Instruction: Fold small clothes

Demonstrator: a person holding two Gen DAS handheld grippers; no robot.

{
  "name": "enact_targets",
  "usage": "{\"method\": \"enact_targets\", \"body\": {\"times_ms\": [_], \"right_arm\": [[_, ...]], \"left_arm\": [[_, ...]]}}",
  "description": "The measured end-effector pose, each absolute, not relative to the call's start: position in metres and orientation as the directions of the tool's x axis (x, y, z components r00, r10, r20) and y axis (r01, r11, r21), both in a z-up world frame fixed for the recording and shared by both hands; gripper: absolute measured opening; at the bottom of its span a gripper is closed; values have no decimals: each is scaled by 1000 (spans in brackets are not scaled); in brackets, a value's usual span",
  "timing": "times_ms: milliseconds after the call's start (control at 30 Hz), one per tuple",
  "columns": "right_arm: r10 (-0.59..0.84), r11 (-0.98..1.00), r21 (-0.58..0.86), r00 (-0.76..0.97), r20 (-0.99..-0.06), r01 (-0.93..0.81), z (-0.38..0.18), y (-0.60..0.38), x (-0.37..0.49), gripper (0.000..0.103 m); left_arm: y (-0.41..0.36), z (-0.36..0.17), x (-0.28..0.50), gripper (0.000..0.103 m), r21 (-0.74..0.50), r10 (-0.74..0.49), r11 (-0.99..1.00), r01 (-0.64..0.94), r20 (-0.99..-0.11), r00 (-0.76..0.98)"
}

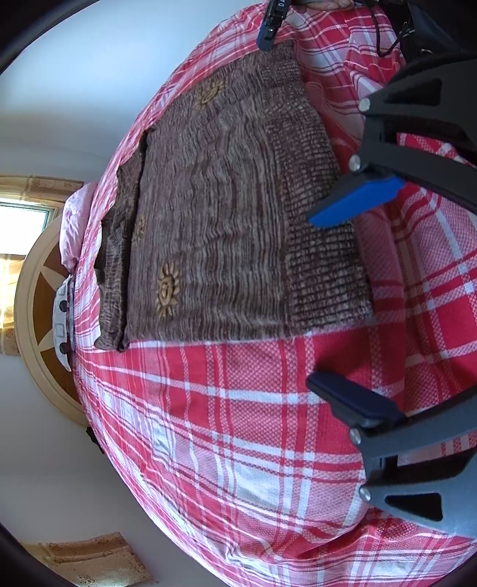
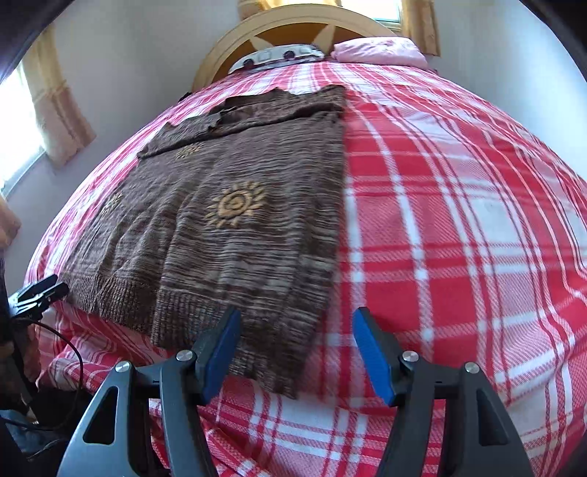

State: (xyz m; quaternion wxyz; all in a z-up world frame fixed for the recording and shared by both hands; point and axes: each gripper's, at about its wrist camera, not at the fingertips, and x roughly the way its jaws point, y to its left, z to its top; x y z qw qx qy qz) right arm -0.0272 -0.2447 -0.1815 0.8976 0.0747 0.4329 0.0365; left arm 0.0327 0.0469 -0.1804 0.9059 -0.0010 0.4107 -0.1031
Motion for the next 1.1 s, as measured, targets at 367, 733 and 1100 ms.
{"method": "enact_targets", "body": {"times_ms": [367,733,1100], "right_arm": [[203,973,229,611,-766,-36,-183,-241,-32,52],[287,944,329,562,-776,-27,-191,-245,-37,28],[327,918,396,581,-745,-8,-196,-252,-36,7]], "left_arm": [[46,-182,36,73,-97,-197,978,184,-715,671],[48,-181,34,64,-151,-258,964,217,-718,646],[54,-178,35,11,-204,-297,955,217,-718,630]]}}
